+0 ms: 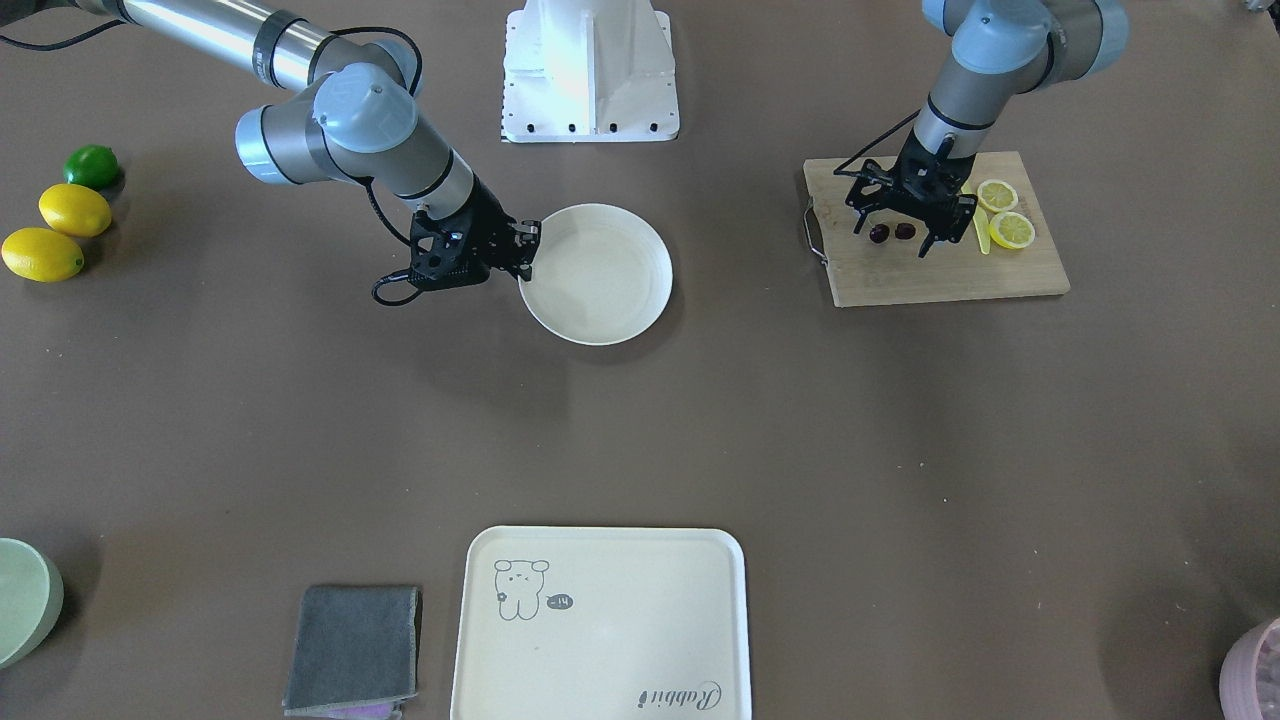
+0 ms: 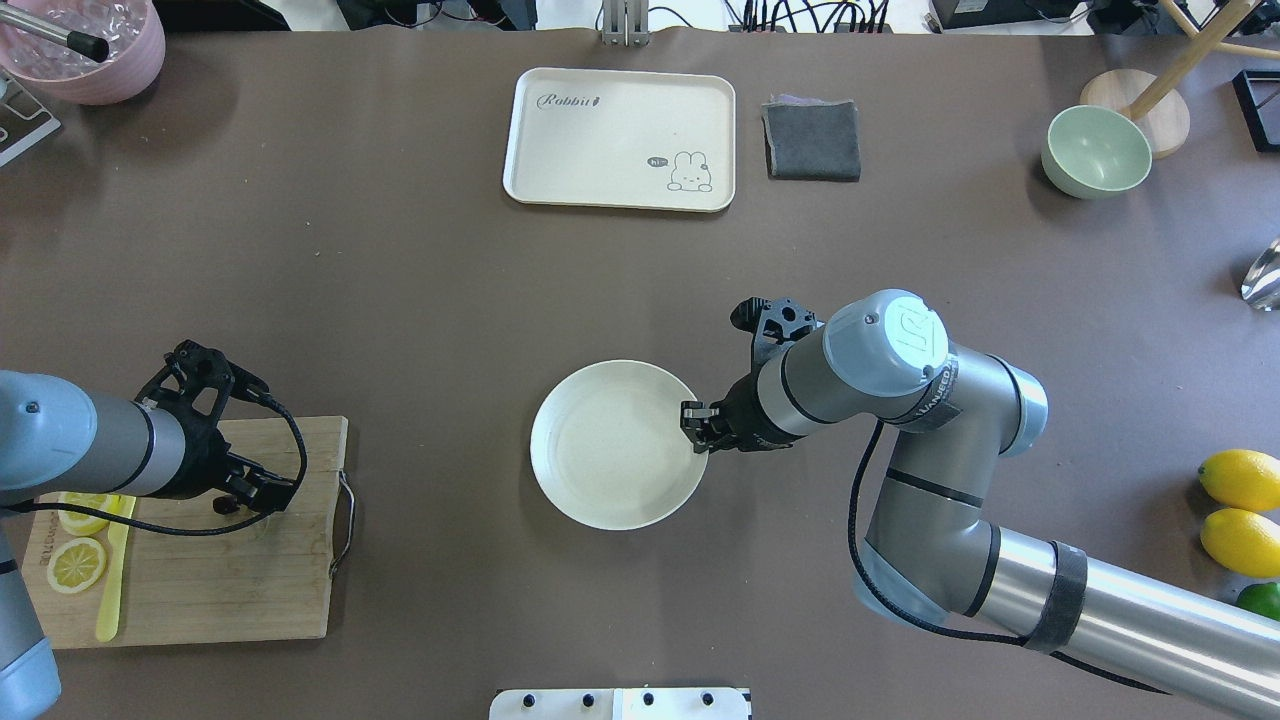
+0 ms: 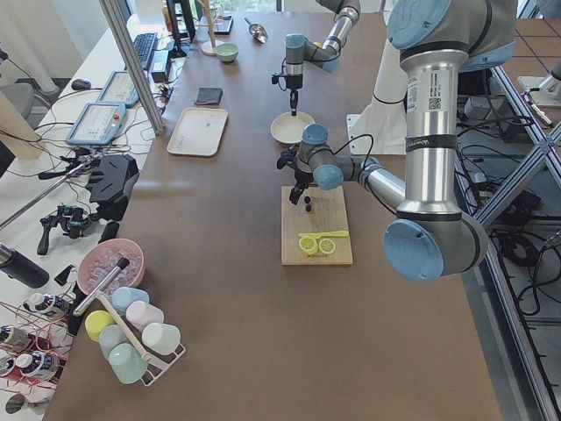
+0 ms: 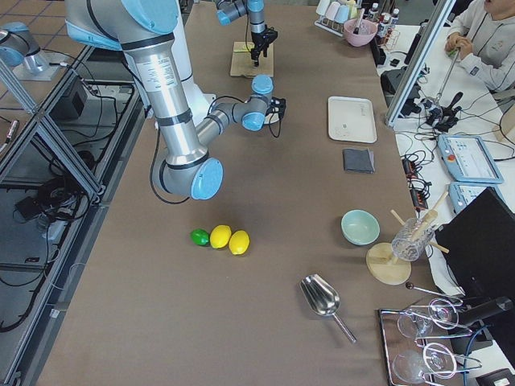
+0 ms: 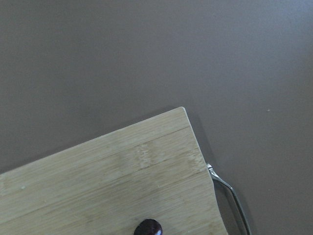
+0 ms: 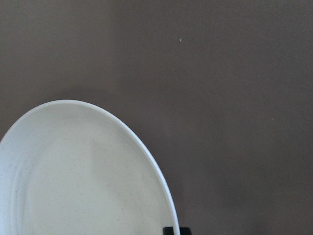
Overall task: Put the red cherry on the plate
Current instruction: 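Grasp the two dark cherries with the left gripper while the right gripper releases the plate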
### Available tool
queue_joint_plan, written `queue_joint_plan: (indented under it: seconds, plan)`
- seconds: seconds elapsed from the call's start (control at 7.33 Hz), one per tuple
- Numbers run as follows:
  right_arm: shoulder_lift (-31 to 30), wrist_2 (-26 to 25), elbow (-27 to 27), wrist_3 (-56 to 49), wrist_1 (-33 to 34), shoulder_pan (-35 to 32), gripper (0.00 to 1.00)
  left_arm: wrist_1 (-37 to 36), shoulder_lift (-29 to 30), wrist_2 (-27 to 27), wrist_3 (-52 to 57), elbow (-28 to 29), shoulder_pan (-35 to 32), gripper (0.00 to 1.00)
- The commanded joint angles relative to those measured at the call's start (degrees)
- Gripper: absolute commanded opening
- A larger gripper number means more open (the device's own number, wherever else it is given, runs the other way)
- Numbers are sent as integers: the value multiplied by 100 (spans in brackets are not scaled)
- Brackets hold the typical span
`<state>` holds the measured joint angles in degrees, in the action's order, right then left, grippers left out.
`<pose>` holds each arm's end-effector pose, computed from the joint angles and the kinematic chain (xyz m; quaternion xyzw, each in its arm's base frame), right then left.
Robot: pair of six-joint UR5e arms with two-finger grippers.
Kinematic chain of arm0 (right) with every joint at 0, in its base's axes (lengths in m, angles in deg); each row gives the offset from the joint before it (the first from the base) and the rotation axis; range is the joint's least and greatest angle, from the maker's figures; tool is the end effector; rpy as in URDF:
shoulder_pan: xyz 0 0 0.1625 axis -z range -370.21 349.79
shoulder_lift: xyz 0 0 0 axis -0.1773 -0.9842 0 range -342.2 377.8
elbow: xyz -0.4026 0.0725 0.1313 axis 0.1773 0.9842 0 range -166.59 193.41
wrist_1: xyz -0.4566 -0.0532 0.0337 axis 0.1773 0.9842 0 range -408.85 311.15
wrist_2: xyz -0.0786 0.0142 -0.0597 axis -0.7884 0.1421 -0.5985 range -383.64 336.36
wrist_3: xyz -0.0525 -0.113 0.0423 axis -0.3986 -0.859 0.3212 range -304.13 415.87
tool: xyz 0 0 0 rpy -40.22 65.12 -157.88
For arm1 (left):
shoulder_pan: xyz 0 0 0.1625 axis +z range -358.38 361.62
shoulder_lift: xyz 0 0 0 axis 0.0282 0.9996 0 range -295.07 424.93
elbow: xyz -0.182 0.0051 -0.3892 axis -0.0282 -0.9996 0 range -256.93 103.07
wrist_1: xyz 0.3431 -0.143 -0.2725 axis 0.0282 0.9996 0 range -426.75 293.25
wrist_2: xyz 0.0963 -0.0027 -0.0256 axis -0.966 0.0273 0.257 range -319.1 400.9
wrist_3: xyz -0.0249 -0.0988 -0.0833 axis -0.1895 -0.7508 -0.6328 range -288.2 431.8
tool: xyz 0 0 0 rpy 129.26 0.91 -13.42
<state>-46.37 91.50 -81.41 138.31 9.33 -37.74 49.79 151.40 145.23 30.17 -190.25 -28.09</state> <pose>-0.6014 -0.4006 0.2908 -0.0249 -0.5387 0.0335 0.8415 0.4276 -0.3599 0.4579 0.1568 0.3754 0.1963 0.8921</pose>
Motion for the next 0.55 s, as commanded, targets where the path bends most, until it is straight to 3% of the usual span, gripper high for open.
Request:
queue_joint_plan:
  seconds: [0.0, 0.14, 0.27, 0.41]
  plan:
    - [9, -1, 8, 0, 0, 19, 0, 167, -8, -9, -3, 117, 44, 84]
    - [18, -1, -1, 0, -8, 19, 84, 159, -17, 0, -21, 91, 53, 76]
    - [27, -79, -18, 0, -9, 10, 100, 167, -34, 26, -21, 82, 53, 75]
    - [27, -106, -45, 0, -9, 10, 100, 159, -34, 43, -38, 81, 97, 75]
